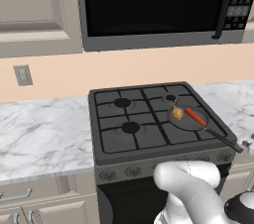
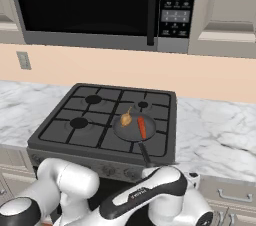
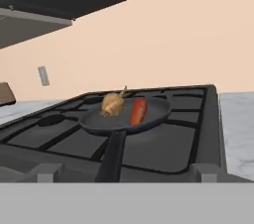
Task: Put the onion and carrot in the pan. Then turn on the front right burner and set the heat to medium.
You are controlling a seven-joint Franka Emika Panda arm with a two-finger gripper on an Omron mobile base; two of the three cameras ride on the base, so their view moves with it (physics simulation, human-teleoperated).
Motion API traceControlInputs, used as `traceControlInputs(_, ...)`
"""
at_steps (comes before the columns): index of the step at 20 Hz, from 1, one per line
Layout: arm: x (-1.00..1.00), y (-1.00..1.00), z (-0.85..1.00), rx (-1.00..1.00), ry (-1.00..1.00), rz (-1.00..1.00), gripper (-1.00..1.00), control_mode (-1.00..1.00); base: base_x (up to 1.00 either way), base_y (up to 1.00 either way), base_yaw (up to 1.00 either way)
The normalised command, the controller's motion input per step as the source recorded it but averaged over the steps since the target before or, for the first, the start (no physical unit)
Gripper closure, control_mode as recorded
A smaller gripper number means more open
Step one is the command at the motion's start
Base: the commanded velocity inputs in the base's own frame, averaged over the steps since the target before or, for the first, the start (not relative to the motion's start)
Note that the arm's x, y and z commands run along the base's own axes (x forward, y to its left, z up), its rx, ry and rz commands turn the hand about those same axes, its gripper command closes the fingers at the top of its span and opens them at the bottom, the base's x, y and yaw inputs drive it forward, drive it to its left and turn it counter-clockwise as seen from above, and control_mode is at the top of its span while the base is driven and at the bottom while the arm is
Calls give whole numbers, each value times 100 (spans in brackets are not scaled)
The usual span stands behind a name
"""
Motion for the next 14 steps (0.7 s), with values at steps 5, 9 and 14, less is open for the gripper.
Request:
traceControlInputs(5,-11,0,-39,0,-2,0,-100,-100,0,0,0)
traceControlInputs(9,-9,-18,-39,0,-2,-6,-100,-100,0,0,0)
traceControlInputs(14,-27,-30,-9,0,-13,-14,-100,-100,0,0,0)
